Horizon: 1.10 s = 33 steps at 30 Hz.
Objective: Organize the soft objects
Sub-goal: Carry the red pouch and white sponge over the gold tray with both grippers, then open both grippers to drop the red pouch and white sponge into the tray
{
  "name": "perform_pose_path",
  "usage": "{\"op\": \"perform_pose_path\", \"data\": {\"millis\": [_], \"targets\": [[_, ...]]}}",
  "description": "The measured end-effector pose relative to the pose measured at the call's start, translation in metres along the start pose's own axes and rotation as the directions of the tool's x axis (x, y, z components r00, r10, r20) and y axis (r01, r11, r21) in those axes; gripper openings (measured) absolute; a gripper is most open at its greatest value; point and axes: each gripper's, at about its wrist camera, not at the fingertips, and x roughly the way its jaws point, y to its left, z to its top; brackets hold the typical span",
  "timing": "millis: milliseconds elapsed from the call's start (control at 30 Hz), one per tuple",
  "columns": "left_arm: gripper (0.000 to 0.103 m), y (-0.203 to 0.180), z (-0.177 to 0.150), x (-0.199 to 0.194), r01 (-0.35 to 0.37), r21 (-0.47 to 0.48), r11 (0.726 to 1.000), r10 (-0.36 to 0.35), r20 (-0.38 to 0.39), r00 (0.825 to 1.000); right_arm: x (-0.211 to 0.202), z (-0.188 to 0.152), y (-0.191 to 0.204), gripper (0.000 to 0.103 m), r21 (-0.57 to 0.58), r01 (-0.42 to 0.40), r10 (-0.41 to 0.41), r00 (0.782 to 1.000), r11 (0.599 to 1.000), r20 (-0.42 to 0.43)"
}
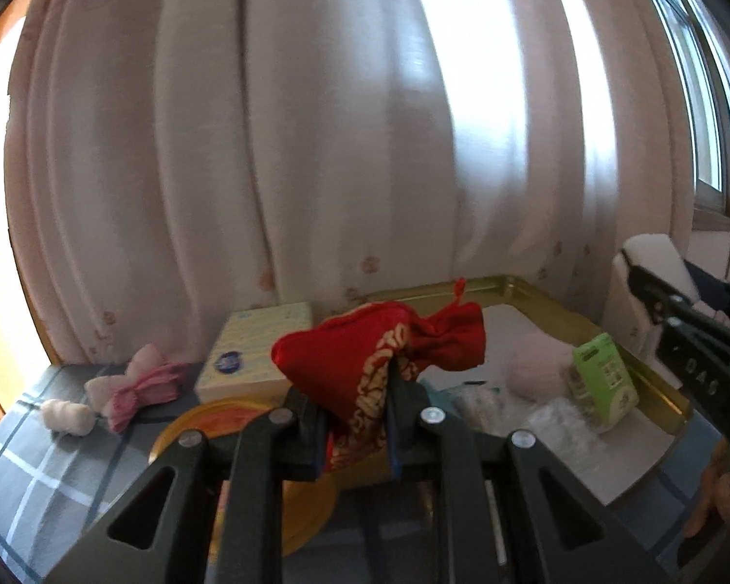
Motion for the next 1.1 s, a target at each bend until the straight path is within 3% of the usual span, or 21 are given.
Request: {"op": "perform_pose_path", "data": {"millis": [433,933,967,1100], "targets": [[0.016,-0.049,0.008,0.025,0.092,0.026,0.995,-0.090,-0.085,0.992,0.033,0.000,-0.004,0.055,-0.006,-0.059,0.058,0.993,0.998,-0.100],[0.016,-0.057,0.008,0.040,0.101,0.017,0.995,-0.098,-0.135,0.986,0.057,-0.003,0.007,0.056,-0.032,-0.151,0.141,0.969,0.988,-0.203],[0.017,-0.058,0.008,0.041,0.101,0.020,0.995,-0.097,-0.139,0.985,0.057,-0.003,0.007,0.056,-0.032,-0.153,0.144,0.968,0.988,-0.205],[0.036,-0.057,0.007,0.042,0.073,0.016,0.997,-0.070,-0.141,0.988,0.060,-0.005,0.013,0.058,-0.059,-0.183,0.165,0.960,0.981,-0.225]]}}
